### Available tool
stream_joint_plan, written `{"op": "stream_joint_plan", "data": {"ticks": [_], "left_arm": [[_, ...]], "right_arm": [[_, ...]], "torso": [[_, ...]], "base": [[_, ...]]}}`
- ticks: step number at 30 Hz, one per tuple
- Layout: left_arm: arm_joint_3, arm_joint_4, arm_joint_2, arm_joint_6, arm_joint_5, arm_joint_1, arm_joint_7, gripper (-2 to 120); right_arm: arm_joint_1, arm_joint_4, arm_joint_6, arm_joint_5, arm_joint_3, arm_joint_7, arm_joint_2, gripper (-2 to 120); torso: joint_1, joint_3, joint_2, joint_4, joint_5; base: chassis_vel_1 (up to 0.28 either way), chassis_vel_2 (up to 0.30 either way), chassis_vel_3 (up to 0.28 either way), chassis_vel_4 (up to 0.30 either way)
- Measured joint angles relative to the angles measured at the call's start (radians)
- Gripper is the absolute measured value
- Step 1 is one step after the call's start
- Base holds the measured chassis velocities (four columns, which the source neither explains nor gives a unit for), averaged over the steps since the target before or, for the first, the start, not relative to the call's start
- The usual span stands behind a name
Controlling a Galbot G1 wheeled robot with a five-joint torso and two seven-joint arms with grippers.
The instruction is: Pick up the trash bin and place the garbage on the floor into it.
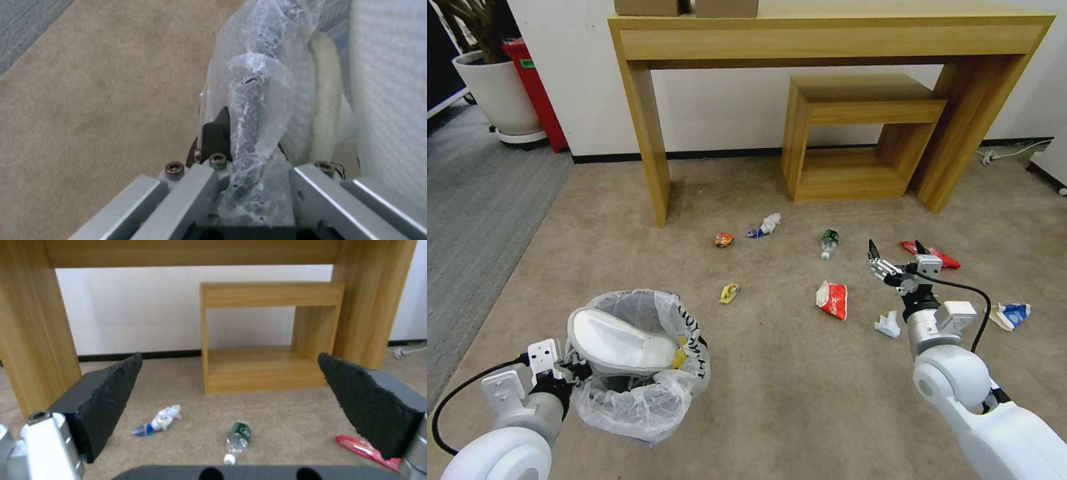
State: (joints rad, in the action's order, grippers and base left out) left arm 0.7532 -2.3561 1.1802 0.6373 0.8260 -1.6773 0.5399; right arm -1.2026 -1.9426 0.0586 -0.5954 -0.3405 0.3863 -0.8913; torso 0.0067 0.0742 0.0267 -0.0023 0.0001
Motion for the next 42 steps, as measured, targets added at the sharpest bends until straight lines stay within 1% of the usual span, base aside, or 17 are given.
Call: {"op": "stream_joint_plan", "data": {"ticks": [6,12,19,25,31,42], "left_arm": [[0.002,0.0,0.0,0.0,-0.002,-0.002,-0.002,1],[-0.001,0.001,0.004,-0.002,-0.007,0.0,-0.004,1],[-0.007,0.008,0.005,-0.003,-0.012,0.007,-0.007,1],[-0.015,0.012,0.012,-0.006,-0.02,0.007,-0.011,1],[-0.017,0.014,0.013,-0.008,-0.023,0.009,-0.013,1],[-0.016,0.019,0.012,-0.01,-0.023,0.011,-0.014,1]], "right_arm": [[0.015,0.002,-0.007,-0.006,0.011,0.018,-0.003,100],[0.03,0.007,-0.011,-0.003,0.016,0.028,-0.006,100],[0.037,0.016,0.009,0.009,0.023,0.031,-0.015,100],[0.033,0.019,0.008,0.015,0.013,0.036,-0.017,100],[0.035,0.023,0.008,0.023,0.015,0.037,-0.02,95],[0.041,0.031,0.014,0.025,0.023,0.032,-0.019,93]], "torso": [[0.0,0.0,0.0,0.0001,0.0],[0.0,0.0,0.0,0.0001,-0.0001],[0.0,0.0,0.0,0.0,0.0],[0.0,0.0,0.0,0.0,0.0],[0.0,0.0,0.0,0.0,0.0],[0.0,0.0,0.0,0.0002,-0.0002]], "base": [[-0.09,0.098,0.083,-0.084],[-0.01,-0.001,0.002,-0.006],[0.0,0.0,0.0,0.0],[0.0,0.0,0.0,0.0],[0.0,0.0,0.0,0.0],[0.105,0.1,-0.086,-0.095]]}}
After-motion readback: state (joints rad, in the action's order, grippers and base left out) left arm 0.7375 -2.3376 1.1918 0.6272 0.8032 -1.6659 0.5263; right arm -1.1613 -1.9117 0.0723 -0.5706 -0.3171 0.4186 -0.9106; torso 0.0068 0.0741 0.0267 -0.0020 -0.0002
